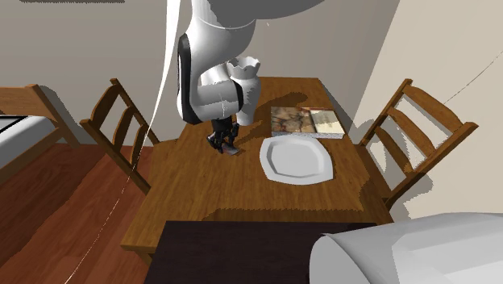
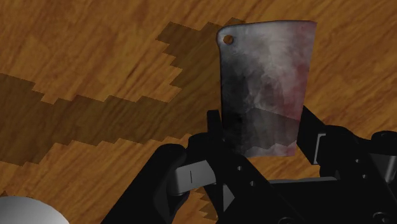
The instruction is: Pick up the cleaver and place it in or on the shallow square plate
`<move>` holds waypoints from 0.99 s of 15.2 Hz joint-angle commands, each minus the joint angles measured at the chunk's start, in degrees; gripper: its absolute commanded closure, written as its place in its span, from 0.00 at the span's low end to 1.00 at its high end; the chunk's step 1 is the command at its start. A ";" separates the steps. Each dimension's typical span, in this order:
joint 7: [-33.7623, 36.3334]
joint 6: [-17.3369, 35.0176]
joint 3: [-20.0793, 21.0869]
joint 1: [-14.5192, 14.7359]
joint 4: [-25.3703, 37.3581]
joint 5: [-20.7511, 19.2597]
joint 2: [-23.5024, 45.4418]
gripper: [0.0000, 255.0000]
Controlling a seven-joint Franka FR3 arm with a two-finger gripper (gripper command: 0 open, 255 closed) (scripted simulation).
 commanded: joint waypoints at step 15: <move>-0.77 -4.92 1.06 -0.87 -3.45 0.81 -8.29 1.00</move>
